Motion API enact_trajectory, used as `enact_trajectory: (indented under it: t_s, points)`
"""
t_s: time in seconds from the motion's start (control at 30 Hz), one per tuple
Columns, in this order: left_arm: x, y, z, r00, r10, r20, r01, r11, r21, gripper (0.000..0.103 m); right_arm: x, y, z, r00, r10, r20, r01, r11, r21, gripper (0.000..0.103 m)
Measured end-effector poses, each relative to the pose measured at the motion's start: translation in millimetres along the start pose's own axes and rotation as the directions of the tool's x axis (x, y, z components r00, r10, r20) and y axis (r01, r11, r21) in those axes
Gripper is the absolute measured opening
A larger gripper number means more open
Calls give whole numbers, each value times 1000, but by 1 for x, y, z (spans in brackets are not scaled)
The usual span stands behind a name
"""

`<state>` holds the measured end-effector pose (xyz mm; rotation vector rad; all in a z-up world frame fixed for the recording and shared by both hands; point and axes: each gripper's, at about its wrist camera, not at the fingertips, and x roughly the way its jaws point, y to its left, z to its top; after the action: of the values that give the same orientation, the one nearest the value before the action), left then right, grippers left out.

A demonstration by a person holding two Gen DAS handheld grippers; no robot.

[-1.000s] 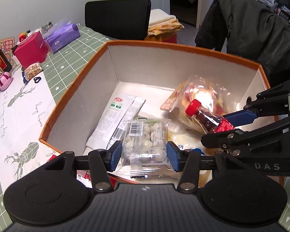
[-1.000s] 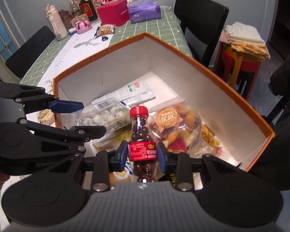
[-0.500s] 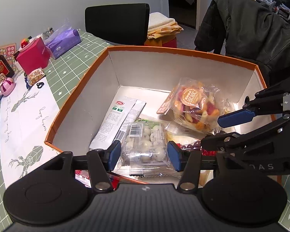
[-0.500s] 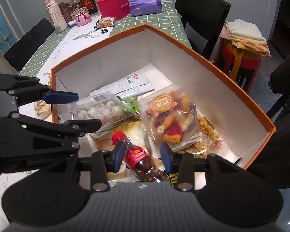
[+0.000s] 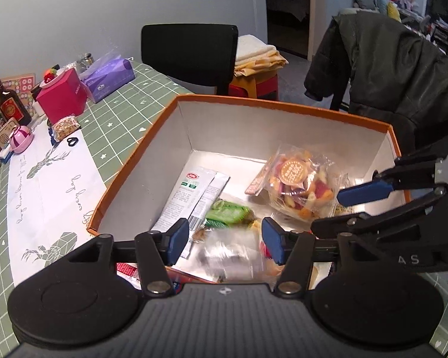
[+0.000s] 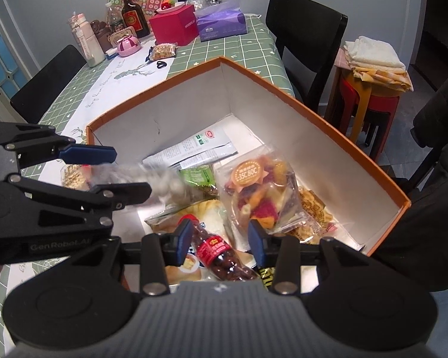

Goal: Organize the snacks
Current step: 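Lift both open tools out of the box and move toward the runner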

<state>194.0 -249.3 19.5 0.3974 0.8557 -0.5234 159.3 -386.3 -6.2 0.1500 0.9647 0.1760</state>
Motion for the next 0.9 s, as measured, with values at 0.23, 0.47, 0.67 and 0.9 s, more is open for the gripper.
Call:
enact_trajectory:
  t_s: [0.23, 0.47, 0.67, 0.9]
  points:
    - [-11, 7, 1, 1000, 10, 15, -9, 1000, -17, 78, -5, 1, 0, 1000, 6, 10, -6, 1000, 0, 40]
    - [-35, 22, -3, 998, 38, 48, -36, 999, -35, 78, -12, 10, 4, 999, 19, 37, -20, 1000, 6, 41]
    - [-60, 38, -8, 995, 63, 81, -59, 997, -50, 79, -20, 28, 7, 998, 24, 58, -23, 1000, -19, 41]
    - [-87, 60, -29, 990, 90, 110, -83, 994, -71, 82, -26, 57, 8, 996, 41, 78, -36, 997, -61, 41]
